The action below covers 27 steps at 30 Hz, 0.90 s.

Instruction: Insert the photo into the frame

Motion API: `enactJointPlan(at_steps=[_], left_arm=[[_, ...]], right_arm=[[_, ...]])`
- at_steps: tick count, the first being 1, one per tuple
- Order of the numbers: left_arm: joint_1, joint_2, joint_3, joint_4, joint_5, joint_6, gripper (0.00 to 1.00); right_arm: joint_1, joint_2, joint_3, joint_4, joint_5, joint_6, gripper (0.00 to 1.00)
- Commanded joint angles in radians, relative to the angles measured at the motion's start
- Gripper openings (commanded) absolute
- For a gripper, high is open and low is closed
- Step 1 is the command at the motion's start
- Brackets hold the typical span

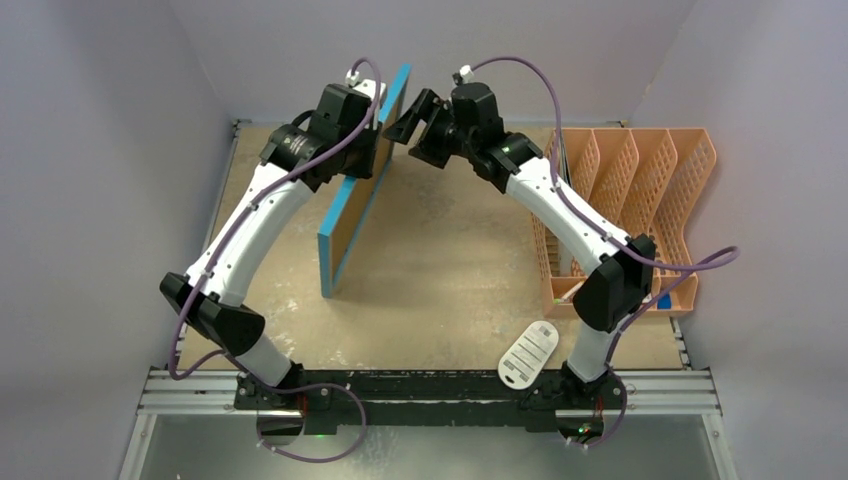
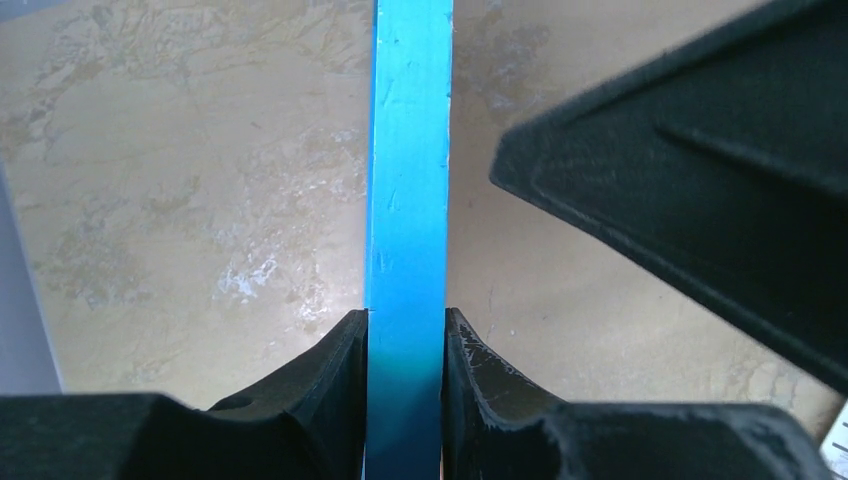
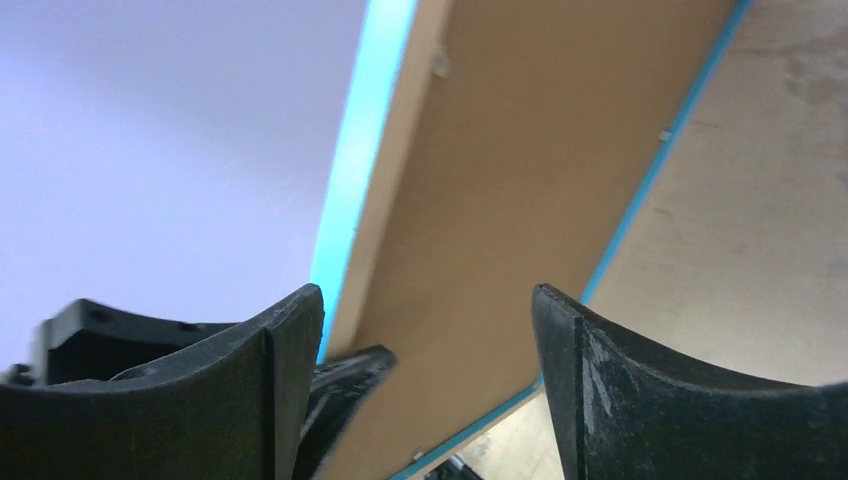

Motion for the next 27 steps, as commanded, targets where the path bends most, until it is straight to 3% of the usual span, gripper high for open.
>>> enactJointPlan(at_steps=[1,5,12,16,21,24,27], left_arm=[[-0.004,-0.051,-0.055,0.065,0.146,-0.053,0.0],[-0.004,-0.049,-0.069,0.073,0.151,-0.059,0.03],[-0.003,-0.076,-0.108,0.108,0.201,-0.05,0.17],[-0.002,-0.111,-0.135,0.125,0.252,0.019,0.36],[0.0,-0.151,-0.172,0.177,0.285,0.023,0.65],[0.0,-0.171,-0.185,0.212,0.352,0.022,0.76],[0.004,-0.194,-0.182,0.244,0.458,0.03,0.8]], right_arm=[[-0.008,0.011,0.045,0.153,-0.13,0.034,0.76],[-0.008,0.004,-0.001,0.249,-0.142,0.061,0.76],[-0.007,0.135,0.168,0.078,-0.102,0.04,0.8],[-0.008,0.206,0.26,-0.05,-0.085,0.011,0.78],[-0.008,0.164,0.19,-0.059,-0.081,0.004,0.7],[-0.012,0.12,0.134,-0.05,-0.08,0.002,0.64],[-0.023,0.071,0.068,-0.028,-0.091,-0.013,0.62]])
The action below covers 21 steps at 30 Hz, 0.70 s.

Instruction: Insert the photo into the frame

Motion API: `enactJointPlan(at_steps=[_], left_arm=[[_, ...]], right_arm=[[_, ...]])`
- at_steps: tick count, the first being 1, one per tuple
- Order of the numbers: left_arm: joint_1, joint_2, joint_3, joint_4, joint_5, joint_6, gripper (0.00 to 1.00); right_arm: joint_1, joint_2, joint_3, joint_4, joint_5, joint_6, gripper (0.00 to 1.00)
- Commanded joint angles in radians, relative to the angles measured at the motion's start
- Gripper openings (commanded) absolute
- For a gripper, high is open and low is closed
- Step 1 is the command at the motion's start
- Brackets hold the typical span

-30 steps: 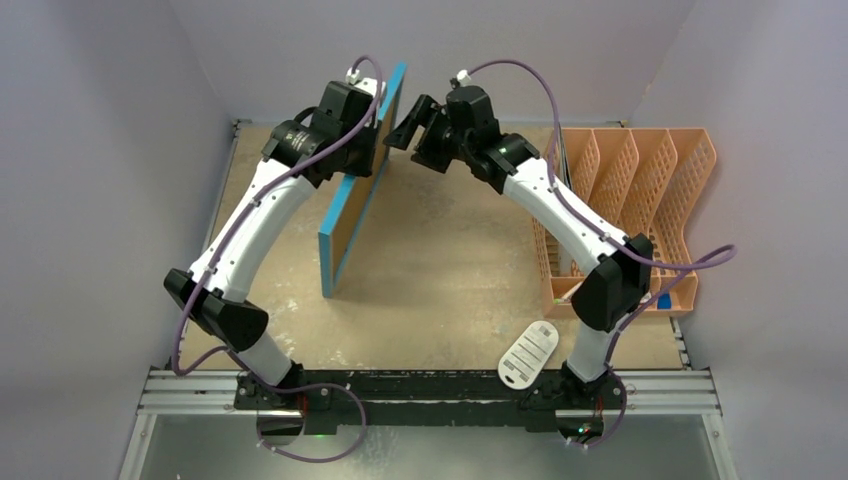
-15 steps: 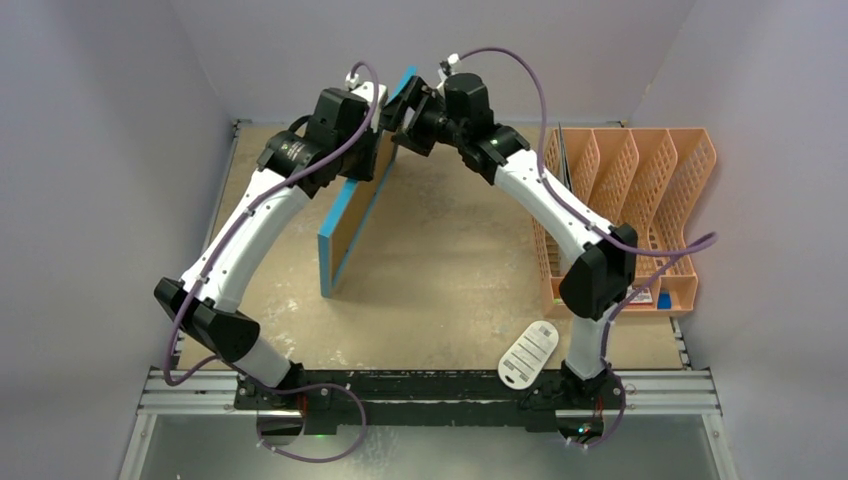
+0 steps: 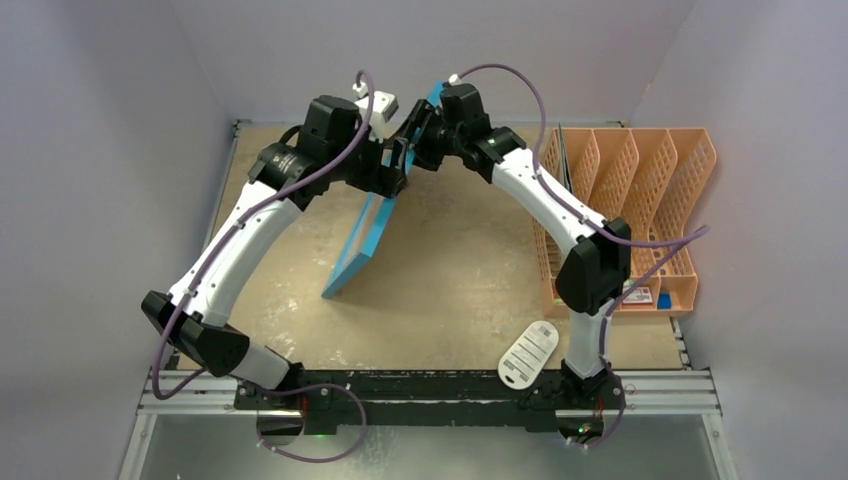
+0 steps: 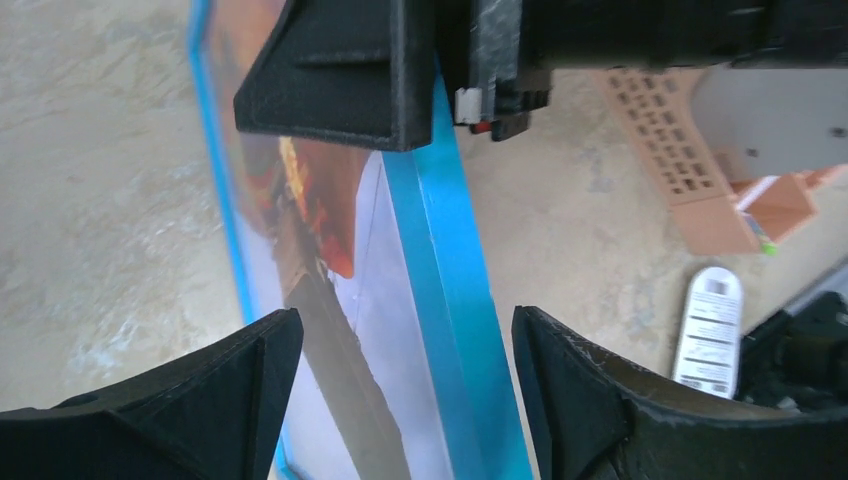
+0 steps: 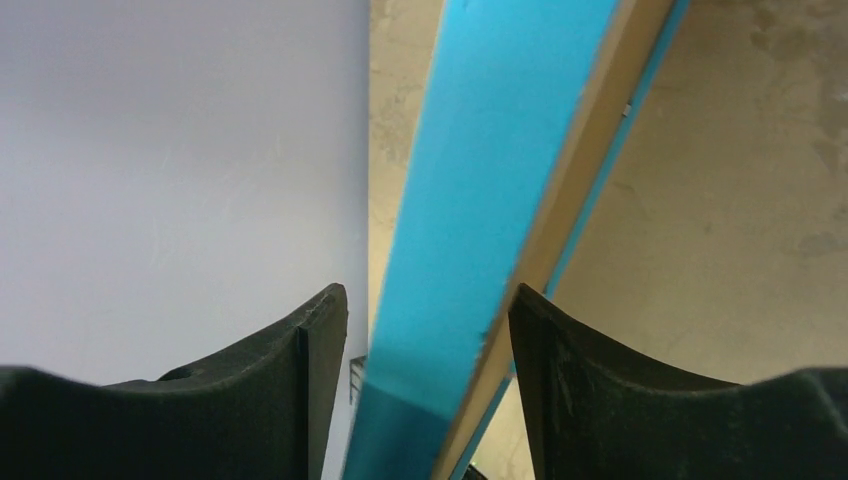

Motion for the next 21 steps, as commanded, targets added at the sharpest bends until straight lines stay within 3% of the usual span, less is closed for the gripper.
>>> enactJointPlan(at_steps=[1,5,7,10,21], left_arm=[[0.007,-0.082,-0.001,0.117,0.2,0.019,0.81],[0.01,-0.133,-0.035,0.215,0.314,0.003,0.83],[0.016,-0.151,-0.059,0.247,0.299,-0.018,0.84],[0.043,-0.173,-0.101,0.272,0.218,-0.06,0.84],[0.404,-0.134,-0.378,0.298,0.154,-0.269,0.81]], right_arm=[[-0.013,-0.115,-0.102,0.039,-0.02,-0.033,0.61],[-0.063,-0.199,-0.264,0.158,-0.119,-0.06,0.56],[-0.09,-0.221,-0.358,0.257,-0.236,-0.107,0.56],[-0.108,-0.245,-0.464,0.29,-0.272,-0.207,0.54],[-0.148,-0.171,-0.624,0.431,-0.373,-0.361,0.56]])
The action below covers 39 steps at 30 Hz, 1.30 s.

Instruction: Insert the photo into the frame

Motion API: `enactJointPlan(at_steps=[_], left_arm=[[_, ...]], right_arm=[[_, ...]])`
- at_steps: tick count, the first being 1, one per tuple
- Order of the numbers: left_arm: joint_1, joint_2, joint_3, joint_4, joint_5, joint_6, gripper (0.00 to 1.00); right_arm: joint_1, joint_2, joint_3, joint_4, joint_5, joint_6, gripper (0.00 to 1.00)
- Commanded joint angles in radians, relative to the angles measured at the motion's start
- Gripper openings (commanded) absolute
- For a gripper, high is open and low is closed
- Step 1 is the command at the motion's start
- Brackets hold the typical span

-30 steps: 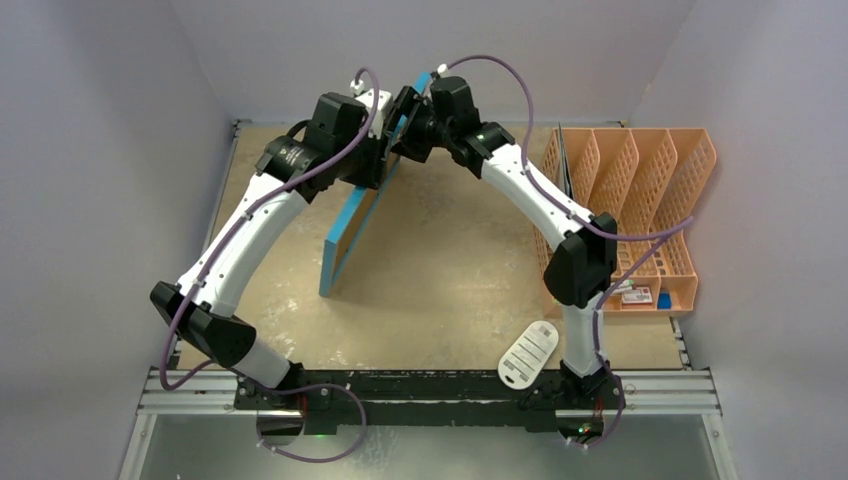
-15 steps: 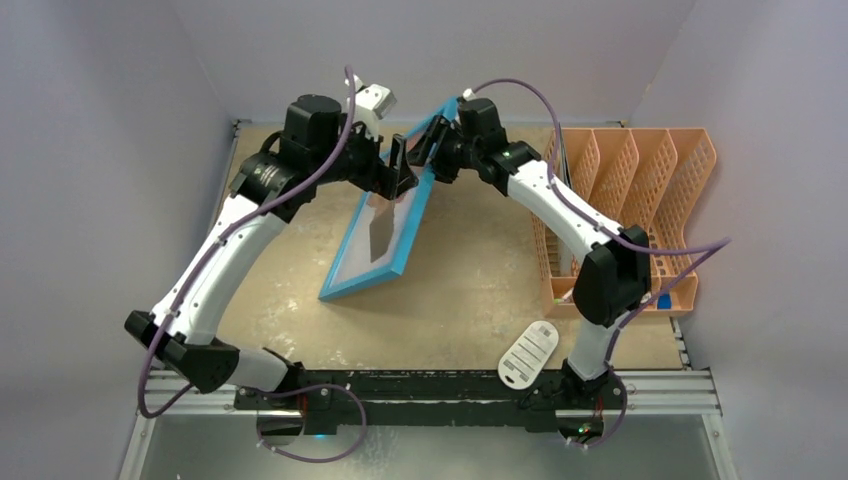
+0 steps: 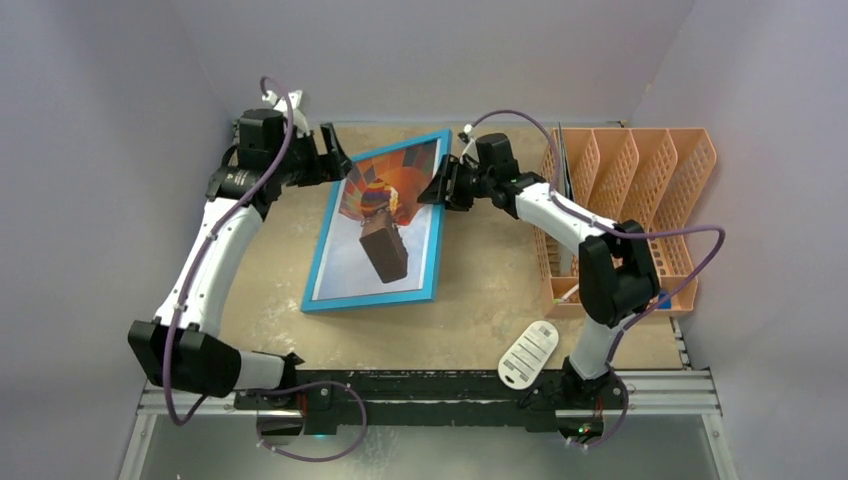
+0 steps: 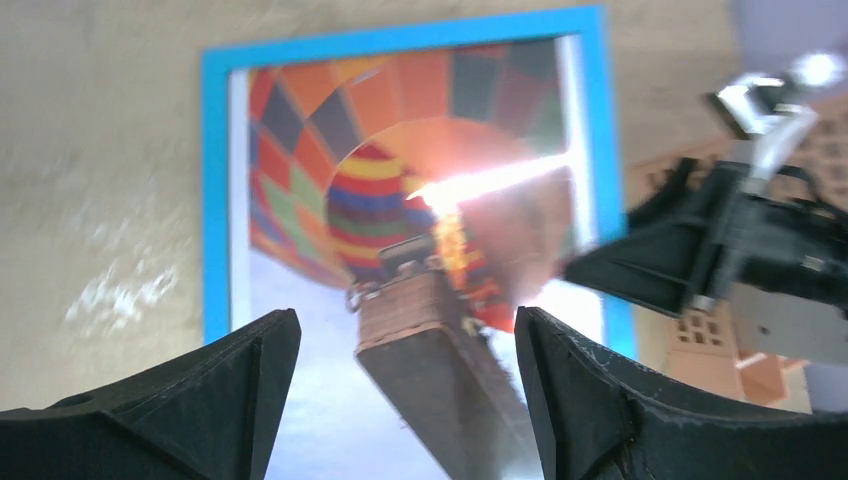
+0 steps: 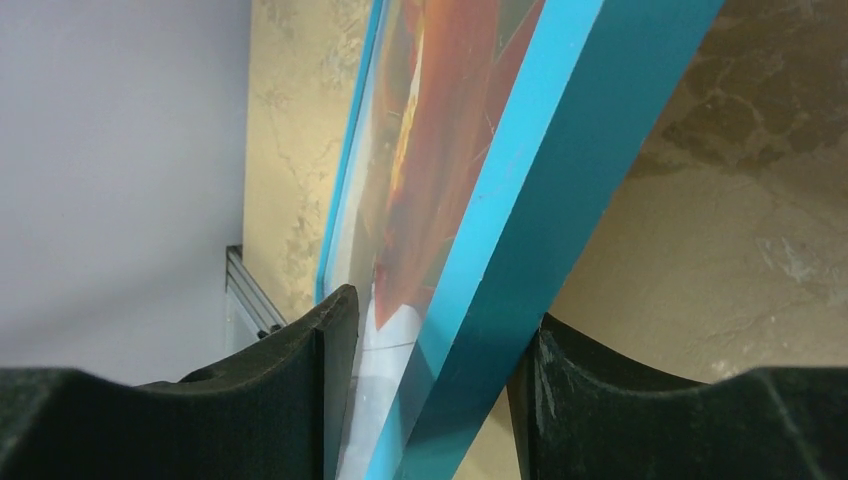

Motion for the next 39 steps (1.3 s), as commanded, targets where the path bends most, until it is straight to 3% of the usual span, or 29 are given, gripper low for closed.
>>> enactJointPlan(at_steps=[1,4,7,11,21,24,31,39], left_arm=[[0.092,0.046,-0.113,0.021,-0.008,-0.088,0.81],[0.137,0.065,-0.198,0.056,-0.011,-0.094,0.79],[0.158,0.082,-0.273,0.075,-0.098,-0.096,0.79],[0.194,0.141,-0.343,0.101,-0.146,-0.095,0.79],[0.248,0.279,-0.336,0.122,-0.217,-0.084,0.79],[0.247,0.283,-0.334,0.131,-0.173,-0.068,0.75],[0.247,0.159,-0.329,0.121,-0.13,-0.066,0.74],[0.247,-0.085,-0.312,0.065,-0.185,-0.1,0.76]], right_arm=[[-0.006,0.02,-0.01,0.143,-0.076,-0.084,0.56],[-0.006,0.044,-0.027,0.168,-0.074,-0.095,0.56],[-0.007,0.069,-0.031,0.162,-0.046,-0.106,0.57],[-0.005,0.092,-0.035,0.132,0.035,-0.118,0.68],[-0.007,0.129,-0.023,0.031,0.284,-0.108,0.83],[-0.007,0.128,-0.011,-0.018,0.381,-0.098,0.85],[-0.005,0.022,0.022,-0.096,0.548,-0.115,0.87],[0.035,-0.288,0.016,-0.155,0.649,-0.156,0.86]])
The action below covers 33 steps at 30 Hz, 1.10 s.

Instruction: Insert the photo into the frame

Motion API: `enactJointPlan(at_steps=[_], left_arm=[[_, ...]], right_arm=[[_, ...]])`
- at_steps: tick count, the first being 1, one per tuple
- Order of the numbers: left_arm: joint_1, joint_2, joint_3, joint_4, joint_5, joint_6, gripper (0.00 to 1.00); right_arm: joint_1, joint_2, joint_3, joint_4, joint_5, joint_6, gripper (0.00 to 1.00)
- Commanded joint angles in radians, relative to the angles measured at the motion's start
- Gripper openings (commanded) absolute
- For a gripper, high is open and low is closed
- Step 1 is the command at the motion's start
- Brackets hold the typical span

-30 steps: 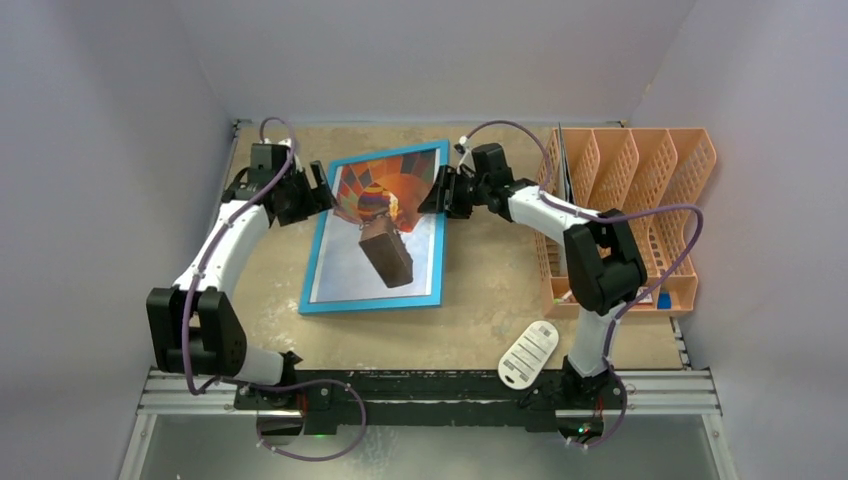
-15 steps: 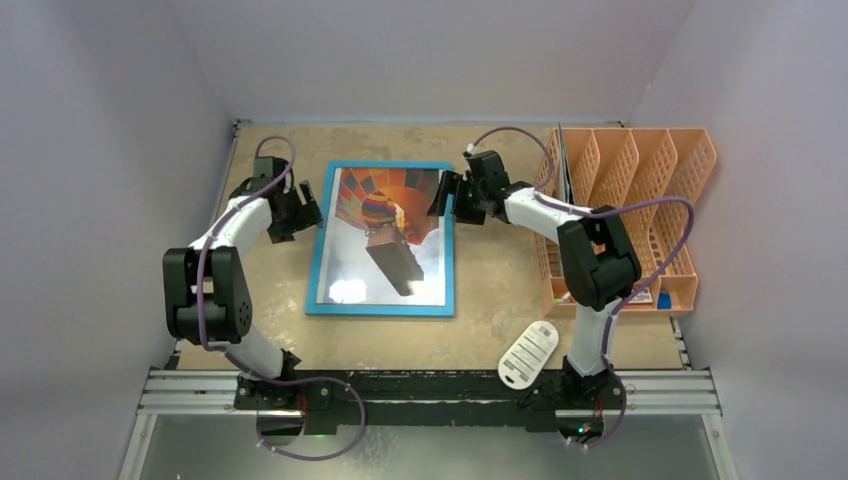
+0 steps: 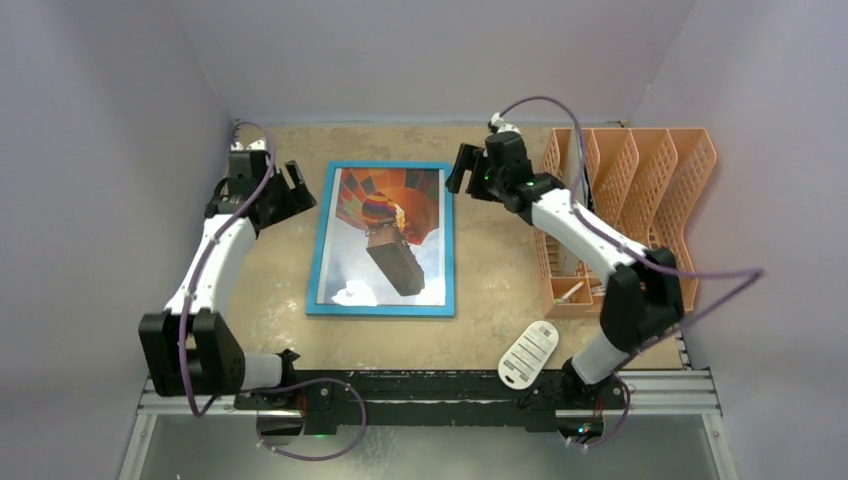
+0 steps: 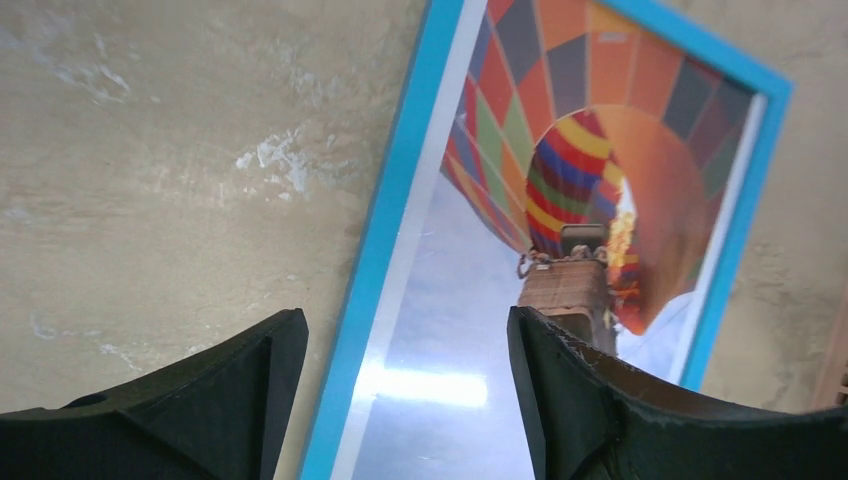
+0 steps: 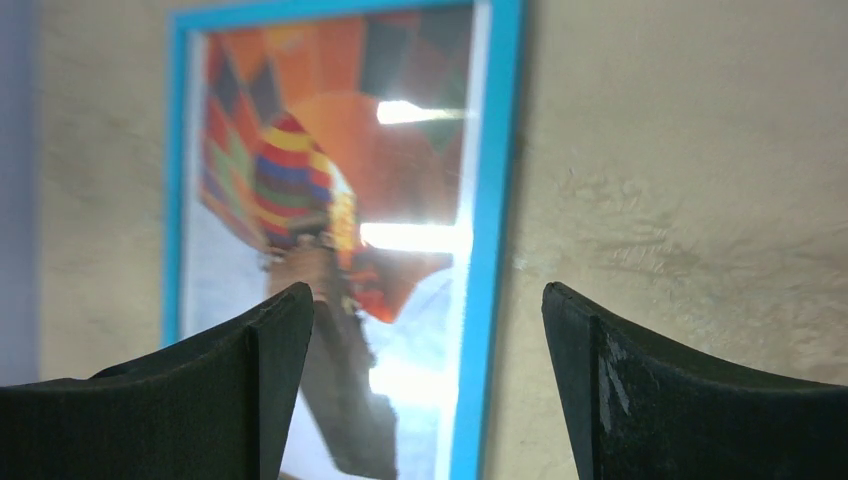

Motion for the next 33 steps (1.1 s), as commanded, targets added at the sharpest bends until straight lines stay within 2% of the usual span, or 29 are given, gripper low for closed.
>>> enactJointPlan(at_steps=[1,6,13,18,24,33], left_arm=[[0.002,-0.164,0.054,-0.031,-0.052,-0.026,0.77],[0.002,-0.334,0.09,-0.088,-0.12,-0.038,0.77],[0.003,-0.468,0.198,-0.316,-0.233,-0.082,0.78],[0.003,-0.544,0.299,-0.437,-0.267,-0.084,0.81],[0.002,-0.583,0.451,-0.59,-0.312,-0.08,0.84],[0.002,-0.588,0.605,-0.751,-0.343,-0.057,0.91]], right_arm=[[0.024,-0.232,0.036,-0.026,0.133,-0.025,0.86],[0.039,-0.455,-0.004,-0.031,0.244,-0.025,0.87],[0.039,-0.696,0.042,-0.112,0.395,-0.087,0.88],[0.039,-0.786,0.114,-0.195,0.479,-0.139,0.99],[0.039,-0.893,0.129,-0.244,0.54,-0.148,0.99],[0.039,-0.93,0.177,-0.327,0.533,-0.096,0.99]])
